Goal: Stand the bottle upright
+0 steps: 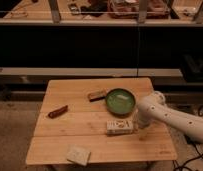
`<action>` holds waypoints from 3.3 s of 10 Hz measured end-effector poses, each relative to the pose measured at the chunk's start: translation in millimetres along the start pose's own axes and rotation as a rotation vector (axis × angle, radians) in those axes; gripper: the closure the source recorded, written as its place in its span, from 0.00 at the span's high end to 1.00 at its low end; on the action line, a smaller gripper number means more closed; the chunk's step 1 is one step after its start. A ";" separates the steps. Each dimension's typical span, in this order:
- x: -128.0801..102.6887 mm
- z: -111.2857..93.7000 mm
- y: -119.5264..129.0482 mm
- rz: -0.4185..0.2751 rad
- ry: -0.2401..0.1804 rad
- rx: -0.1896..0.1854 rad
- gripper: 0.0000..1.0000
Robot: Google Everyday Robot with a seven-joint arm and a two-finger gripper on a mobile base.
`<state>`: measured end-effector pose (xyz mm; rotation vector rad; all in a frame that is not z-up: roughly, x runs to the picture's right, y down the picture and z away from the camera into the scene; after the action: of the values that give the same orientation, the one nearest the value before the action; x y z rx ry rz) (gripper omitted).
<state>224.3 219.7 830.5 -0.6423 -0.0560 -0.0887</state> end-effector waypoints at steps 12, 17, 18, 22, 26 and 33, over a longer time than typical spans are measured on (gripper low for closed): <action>3.2 19.1 -13.9 0.003 0.029 -0.011 0.18; 9.6 -2.1 -30.9 -0.031 0.088 0.047 0.00; 8.6 -8.2 -29.3 -0.027 0.093 0.044 0.00; 8.2 -49.6 -40.2 -0.030 0.141 0.108 0.00; 1.8 -68.6 -42.3 -0.069 0.204 0.125 0.00; -12.7 -82.0 -40.1 -0.092 0.169 0.118 0.00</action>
<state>209.7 139.3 787.8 -0.5123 0.0719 -0.2261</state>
